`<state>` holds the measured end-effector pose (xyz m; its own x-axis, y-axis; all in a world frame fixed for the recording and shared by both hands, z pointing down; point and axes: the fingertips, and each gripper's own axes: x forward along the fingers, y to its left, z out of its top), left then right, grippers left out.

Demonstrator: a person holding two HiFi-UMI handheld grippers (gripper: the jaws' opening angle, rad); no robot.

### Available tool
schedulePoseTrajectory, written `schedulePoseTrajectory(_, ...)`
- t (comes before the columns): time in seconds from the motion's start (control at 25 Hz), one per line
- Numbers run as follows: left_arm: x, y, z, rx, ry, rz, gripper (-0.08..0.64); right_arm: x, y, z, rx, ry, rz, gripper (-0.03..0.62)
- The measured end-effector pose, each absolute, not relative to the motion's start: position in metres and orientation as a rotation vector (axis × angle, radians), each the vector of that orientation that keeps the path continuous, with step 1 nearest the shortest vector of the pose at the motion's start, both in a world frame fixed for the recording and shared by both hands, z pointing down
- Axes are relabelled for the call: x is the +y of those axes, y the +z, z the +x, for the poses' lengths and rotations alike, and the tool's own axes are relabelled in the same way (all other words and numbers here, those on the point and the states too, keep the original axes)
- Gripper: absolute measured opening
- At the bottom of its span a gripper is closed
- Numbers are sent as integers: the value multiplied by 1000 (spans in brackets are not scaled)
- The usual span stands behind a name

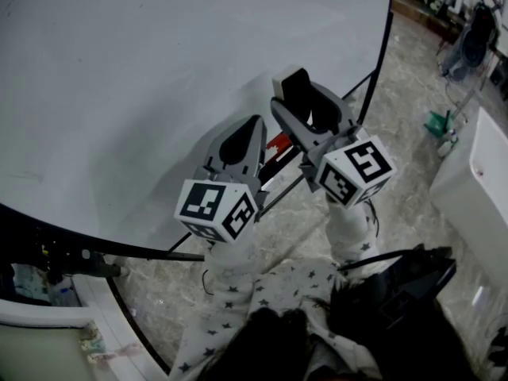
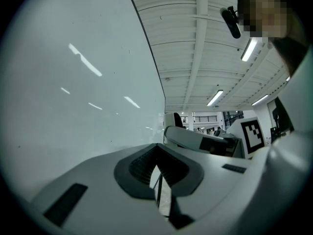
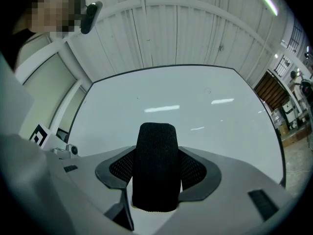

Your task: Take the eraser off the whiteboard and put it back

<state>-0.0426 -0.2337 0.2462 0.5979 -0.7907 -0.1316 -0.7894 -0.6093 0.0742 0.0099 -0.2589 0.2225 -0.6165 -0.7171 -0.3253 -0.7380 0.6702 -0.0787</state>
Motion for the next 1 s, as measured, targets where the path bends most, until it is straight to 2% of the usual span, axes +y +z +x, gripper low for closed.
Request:
schedulePoseTrajectory(0.44, -226, 225, -45, -1420, -246, 2820, 2, -261, 189, 1, 2511, 211, -1095, 258)
schedulePoseTrajectory(0.68, -277, 220, -89, -1419, -238, 2792, 0, -322, 180, -52, 2545, 227, -1110, 258)
schedulePoseTrajectory(1.0, -270, 217, -86, -1432, -250, 2802, 2, -319, 173, -52, 2538, 271, -1120, 258)
